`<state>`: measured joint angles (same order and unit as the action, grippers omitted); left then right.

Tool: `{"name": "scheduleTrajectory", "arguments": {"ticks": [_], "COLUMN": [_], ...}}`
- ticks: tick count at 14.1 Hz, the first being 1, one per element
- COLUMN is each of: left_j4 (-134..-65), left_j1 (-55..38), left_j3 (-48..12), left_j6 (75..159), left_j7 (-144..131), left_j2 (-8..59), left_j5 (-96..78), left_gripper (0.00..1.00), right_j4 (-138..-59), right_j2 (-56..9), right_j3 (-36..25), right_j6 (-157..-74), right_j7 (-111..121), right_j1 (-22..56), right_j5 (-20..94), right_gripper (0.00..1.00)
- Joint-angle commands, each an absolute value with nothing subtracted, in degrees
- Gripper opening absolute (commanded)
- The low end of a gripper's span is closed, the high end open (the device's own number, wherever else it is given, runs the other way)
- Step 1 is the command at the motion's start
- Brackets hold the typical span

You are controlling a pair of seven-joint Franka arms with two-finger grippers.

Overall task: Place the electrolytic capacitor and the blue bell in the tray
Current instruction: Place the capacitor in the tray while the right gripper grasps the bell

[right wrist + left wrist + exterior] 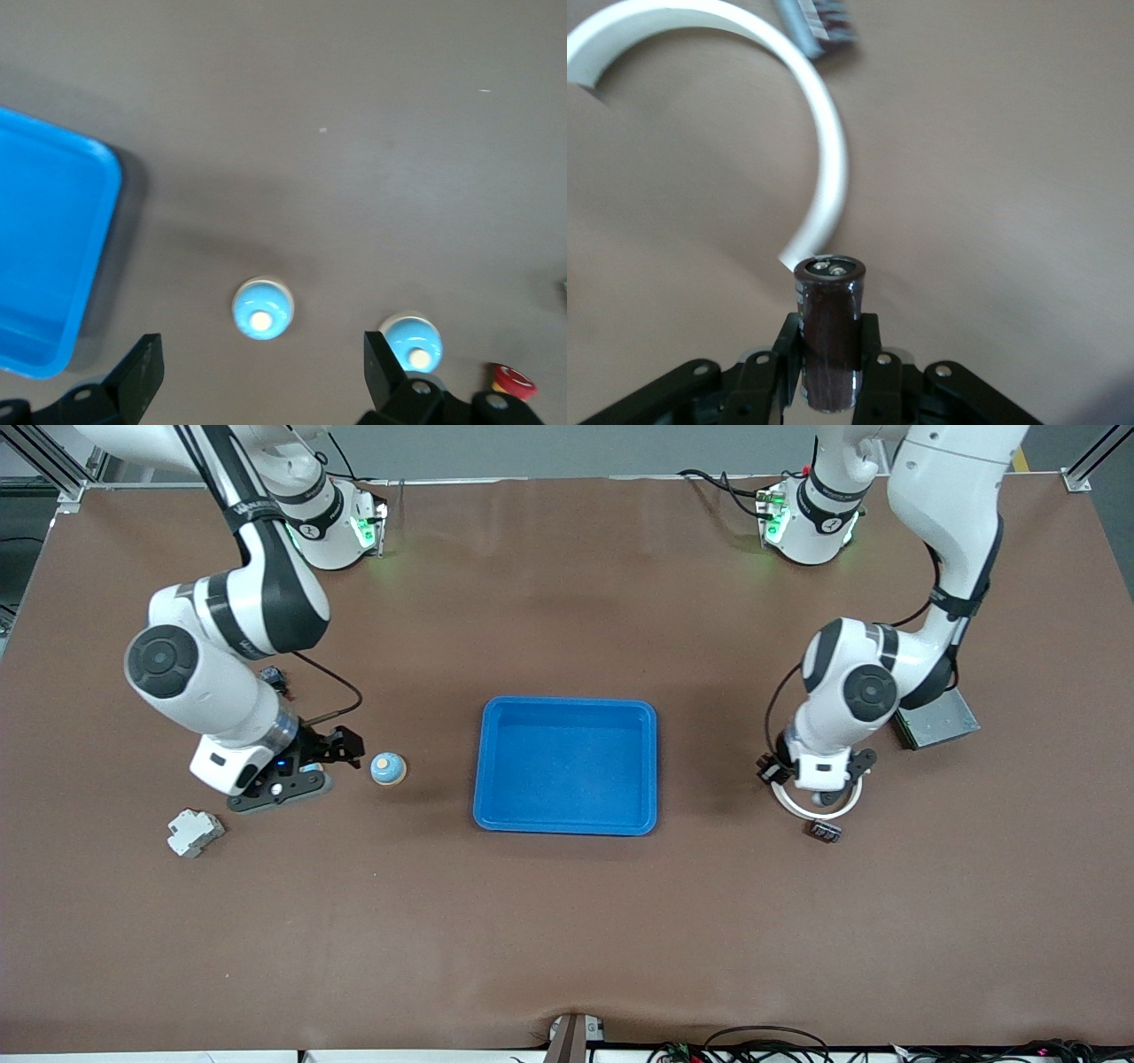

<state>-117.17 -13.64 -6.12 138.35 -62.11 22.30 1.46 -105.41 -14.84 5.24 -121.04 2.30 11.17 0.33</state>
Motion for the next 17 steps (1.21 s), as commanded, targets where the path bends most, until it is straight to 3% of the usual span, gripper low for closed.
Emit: {"name": "scheduleTrajectory", "arguments": {"ticks": [1, 11, 17], "left_j4": [-109.88, -89.93, -90.18], "left_j1": [-20.01, -31.81, -35.59], "left_j3": [-5.71, -6.06, -6.24], "left_j6": [132.11, 131.92, 131.84], "left_j7": [-70.63, -92.80, -97.01], "left_j2": [23.89, 39.01, 42.18], "left_j5": [4.21, 6.07, 2.30], "left_gripper": [0.00, 0.00, 0.00], "right_j4": [-106.43, -107.92, -112.50], "right_j2": [-14.94, -19.86, -20.39], "right_j3": [4.92, 4.83, 4.83], "right_j6": [-121.02, -124.96, -130.96], "right_j7": [8.93, 22.76, 24.61], "right_j1": [12.74, 10.55, 10.46], "right_j5": [0.00, 0.18, 0.09], "right_gripper": [1.00, 1.00, 1.00]}}
